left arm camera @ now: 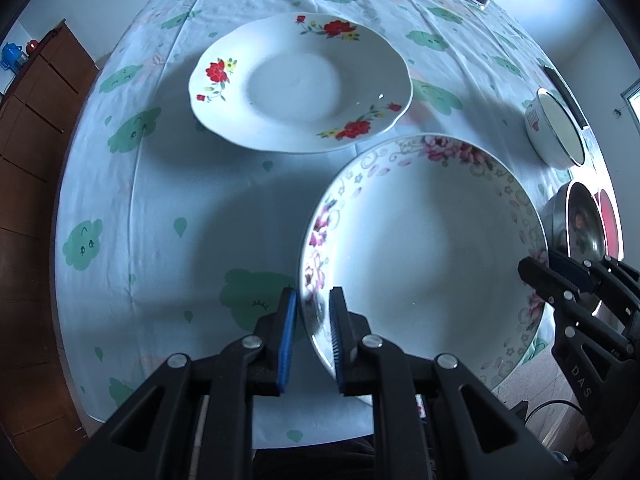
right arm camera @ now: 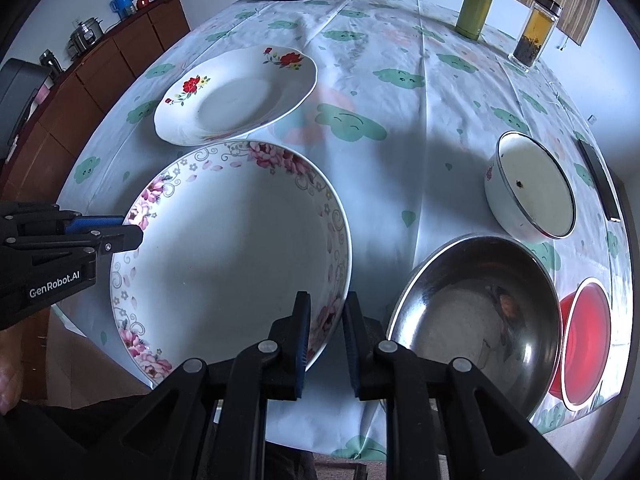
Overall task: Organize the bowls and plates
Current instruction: 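Lower the pink-floral plate onto the blue-patterned plate with both grippers, then open both grippers and release the pink-floral plate, then move both grippers to the rim of the red-flower white plate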
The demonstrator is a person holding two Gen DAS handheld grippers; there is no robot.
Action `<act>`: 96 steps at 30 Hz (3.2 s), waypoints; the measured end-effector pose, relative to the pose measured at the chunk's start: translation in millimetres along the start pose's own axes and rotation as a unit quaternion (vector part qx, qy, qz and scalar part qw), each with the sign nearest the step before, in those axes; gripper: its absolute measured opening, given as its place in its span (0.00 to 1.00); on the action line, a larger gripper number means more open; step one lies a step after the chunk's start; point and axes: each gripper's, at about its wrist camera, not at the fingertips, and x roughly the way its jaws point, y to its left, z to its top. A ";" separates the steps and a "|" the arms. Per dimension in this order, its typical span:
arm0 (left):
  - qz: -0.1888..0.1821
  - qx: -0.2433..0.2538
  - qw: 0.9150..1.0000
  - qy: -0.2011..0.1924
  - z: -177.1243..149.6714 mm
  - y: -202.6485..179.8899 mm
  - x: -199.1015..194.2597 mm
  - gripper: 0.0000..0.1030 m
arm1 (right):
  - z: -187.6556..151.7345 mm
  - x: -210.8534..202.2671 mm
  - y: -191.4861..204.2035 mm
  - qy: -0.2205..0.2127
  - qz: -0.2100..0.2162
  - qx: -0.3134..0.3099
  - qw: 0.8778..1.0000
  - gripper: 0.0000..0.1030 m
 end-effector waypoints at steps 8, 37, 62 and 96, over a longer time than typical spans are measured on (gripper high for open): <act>-0.001 -0.001 1.000 -0.001 0.3 1.2 -0.9 0.13 | -1.3 -0.2 2.0 0.002 -0.008 -0.011 1.000 0.19; -0.012 -0.021 1.000 -0.017 -0.2 15.8 -10.5 0.55 | 9.4 -16.7 9.1 -0.051 0.021 0.000 0.998 0.55; -0.008 -0.023 0.999 -0.021 8.4 33.1 -13.7 0.64 | 31.6 -12.7 13.3 -0.055 0.056 0.023 0.997 0.59; 0.016 -0.046 0.998 -0.032 131.7 101.2 17.6 0.64 | 158.6 52.6 -6.2 -0.016 0.069 0.093 0.993 0.52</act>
